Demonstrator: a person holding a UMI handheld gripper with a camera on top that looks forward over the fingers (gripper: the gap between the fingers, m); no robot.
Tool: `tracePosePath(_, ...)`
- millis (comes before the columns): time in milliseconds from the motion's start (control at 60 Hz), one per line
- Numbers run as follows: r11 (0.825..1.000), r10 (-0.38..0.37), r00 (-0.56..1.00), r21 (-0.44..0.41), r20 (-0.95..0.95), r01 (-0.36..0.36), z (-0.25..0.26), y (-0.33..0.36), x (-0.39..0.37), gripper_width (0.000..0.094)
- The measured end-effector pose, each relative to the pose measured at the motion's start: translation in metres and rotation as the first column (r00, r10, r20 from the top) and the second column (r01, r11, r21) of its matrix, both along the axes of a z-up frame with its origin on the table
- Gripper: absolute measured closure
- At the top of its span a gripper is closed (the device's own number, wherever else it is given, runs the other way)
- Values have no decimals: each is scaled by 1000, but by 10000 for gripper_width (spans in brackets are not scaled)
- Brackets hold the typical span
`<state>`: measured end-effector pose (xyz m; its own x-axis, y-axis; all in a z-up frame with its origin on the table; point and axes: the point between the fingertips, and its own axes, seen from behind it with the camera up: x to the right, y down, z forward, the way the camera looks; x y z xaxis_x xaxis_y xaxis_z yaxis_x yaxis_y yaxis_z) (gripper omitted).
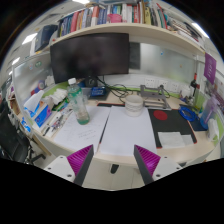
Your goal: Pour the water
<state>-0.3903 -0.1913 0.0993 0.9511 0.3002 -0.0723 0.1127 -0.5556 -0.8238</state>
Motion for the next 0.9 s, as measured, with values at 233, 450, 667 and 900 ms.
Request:
tracePosePath(233, 974, 5, 998, 227, -63, 10, 23, 66, -157, 77)
tracePosePath(450, 938, -133, 991, 318, -27, 135, 7, 151, -190, 75)
tracePosePath(667, 907, -175, 983, 379, -59, 184, 1, 205, -207, 266)
tracePosePath(900, 889, -166, 985, 424, -53, 173, 1, 216, -209, 575)
